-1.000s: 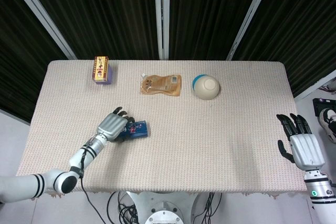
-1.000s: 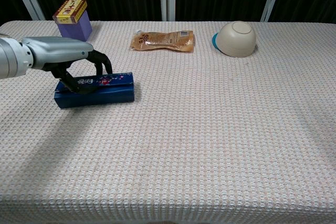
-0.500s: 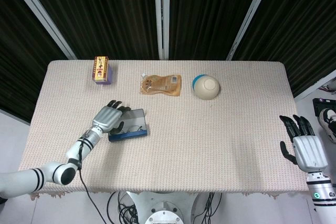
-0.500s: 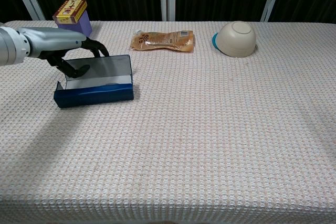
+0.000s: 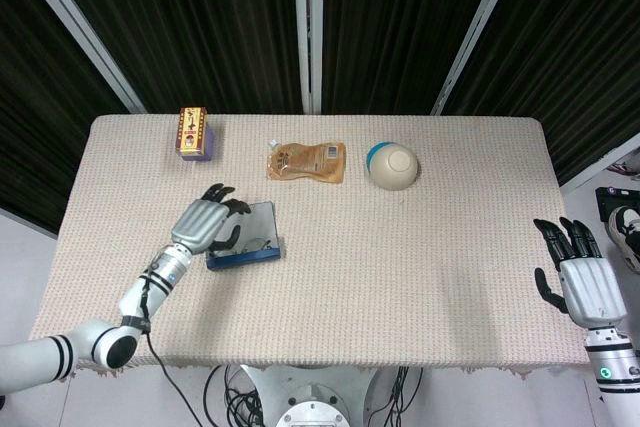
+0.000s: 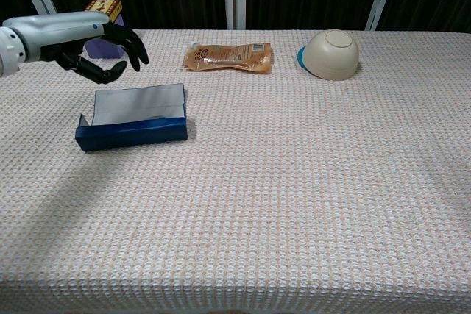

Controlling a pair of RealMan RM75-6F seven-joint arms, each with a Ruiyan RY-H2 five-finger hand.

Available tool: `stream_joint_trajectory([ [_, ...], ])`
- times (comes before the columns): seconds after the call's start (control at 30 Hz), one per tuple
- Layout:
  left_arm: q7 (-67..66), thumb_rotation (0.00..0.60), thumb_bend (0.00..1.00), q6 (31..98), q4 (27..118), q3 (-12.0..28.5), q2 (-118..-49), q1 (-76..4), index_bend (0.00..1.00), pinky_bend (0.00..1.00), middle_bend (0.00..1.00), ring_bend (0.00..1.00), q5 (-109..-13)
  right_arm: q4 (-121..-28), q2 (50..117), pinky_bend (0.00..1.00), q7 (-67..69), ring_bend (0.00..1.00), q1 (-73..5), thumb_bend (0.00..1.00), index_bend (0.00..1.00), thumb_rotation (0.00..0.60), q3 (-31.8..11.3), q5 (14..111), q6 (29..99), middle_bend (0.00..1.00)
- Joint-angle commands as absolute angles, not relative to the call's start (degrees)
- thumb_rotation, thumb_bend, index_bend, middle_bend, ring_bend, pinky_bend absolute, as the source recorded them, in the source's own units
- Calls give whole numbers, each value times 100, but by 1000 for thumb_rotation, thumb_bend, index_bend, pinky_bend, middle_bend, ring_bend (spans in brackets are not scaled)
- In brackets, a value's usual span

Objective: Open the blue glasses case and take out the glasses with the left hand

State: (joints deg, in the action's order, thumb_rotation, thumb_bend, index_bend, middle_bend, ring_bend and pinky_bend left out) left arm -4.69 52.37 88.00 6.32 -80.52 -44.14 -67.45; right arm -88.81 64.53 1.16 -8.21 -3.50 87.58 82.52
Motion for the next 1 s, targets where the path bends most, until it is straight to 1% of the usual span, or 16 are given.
stream_joint_trajectory([
  [0.03,-472,481,573,5116,8979,514,-8104,-4404,305,0,321,73,-6942,-8878,6447,0,122,0,-825,454,0,600,-351,8758,8246,135],
  [0.3,-857,480,570,4801,8932,457,-8239,-4521,305,0,321,73,-6677,-8849,6443,0,165,0,-823,454,0,600,-347,8739,8222,135],
  [0.5,-933,476,570,4635,9128,394,-8196,-4536,305,0,325,73,-6574,-8813,6464,0,196,0,-830,453,0,600,-345,8737,8204,135],
  [0.7,-740,476,572,4391,9506,291,-8001,-4562,305,0,342,73,-6790,-8821,6477,0,182,0,-845,454,0,600,-341,8764,8197,135],
  [0.8,-748,478,574,4439,9715,212,-7860,-4515,305,0,348,74,-6951,-8834,6471,0,166,0,-843,454,0,600,-333,8772,8197,135],
  [0.9,-823,478,574,4524,9934,120,-7688,-4438,305,0,379,108,-7008,-8841,6471,0,163,0,-845,454,0,600,-334,8777,8200,135],
  [0.93,-855,483,574,4547,10011,84,-7613,-4408,305,0,394,123,-7005,-8843,6469,0,165,0,-847,454,0,600,-337,8784,8207,135],
  [1.0,-927,538,576,4648,10088,45,-7523,-4344,304,0,401,129,-7004,-8844,6469,0,169,0,-847,454,0,600,-340,8796,8223,135],
])
